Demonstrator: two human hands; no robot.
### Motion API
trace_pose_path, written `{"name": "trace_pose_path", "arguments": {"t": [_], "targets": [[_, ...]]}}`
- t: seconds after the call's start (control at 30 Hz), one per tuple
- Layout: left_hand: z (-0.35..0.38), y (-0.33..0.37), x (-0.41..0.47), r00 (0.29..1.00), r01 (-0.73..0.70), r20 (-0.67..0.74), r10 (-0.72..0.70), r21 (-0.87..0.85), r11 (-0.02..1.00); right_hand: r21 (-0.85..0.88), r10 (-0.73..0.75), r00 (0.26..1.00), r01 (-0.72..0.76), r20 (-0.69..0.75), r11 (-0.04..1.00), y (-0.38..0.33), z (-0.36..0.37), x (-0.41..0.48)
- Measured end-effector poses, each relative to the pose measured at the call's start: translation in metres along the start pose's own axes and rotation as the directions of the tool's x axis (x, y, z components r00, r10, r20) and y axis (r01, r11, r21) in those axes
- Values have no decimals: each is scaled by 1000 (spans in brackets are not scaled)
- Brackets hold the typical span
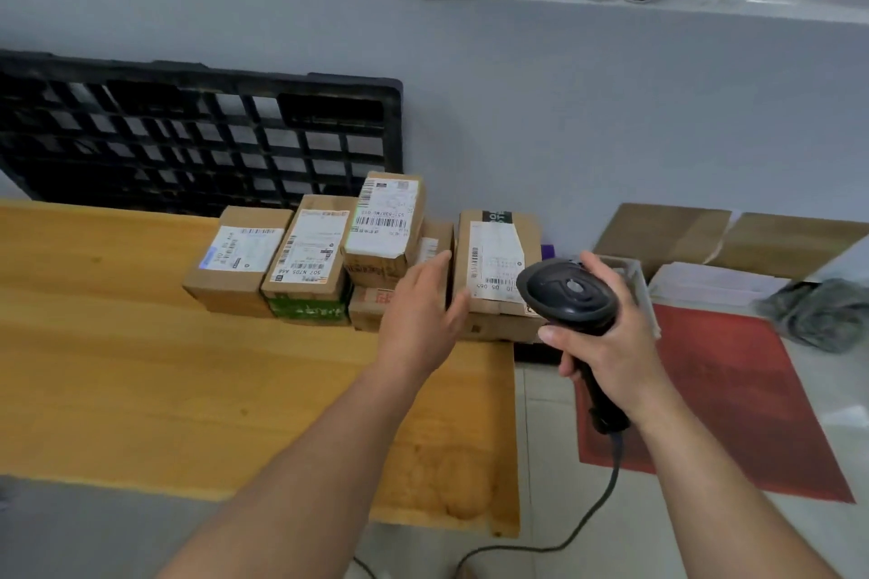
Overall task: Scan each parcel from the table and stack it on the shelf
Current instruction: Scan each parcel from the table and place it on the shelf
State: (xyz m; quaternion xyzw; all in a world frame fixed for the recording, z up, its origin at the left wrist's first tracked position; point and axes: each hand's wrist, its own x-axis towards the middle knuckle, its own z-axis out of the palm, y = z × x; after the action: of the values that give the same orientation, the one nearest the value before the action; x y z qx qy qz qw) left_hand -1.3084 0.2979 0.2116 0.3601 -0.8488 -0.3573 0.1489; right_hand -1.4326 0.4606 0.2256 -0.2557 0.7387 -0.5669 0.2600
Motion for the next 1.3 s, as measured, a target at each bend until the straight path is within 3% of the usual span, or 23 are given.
{"name": "trace_pose_path", "arguments": {"t": [0.4,0.73,1.07,1.3], "targets": [[36,-3,39,969,208,148,-196,-64,976,93,159,983,-168,95,981,40,2,48],[42,-2,21,943,308,230,-241,-322,896,134,70,997,-72,22,988,21,-17,15],[-12,19,-30,976,100,212,52,-645,757,160,-146,986,157,-80,974,-33,-14,-43],[-77,3,-65,990,11,107,90,-703,711,189,-247,969,245,-13,951,-76,26,-74]]}}
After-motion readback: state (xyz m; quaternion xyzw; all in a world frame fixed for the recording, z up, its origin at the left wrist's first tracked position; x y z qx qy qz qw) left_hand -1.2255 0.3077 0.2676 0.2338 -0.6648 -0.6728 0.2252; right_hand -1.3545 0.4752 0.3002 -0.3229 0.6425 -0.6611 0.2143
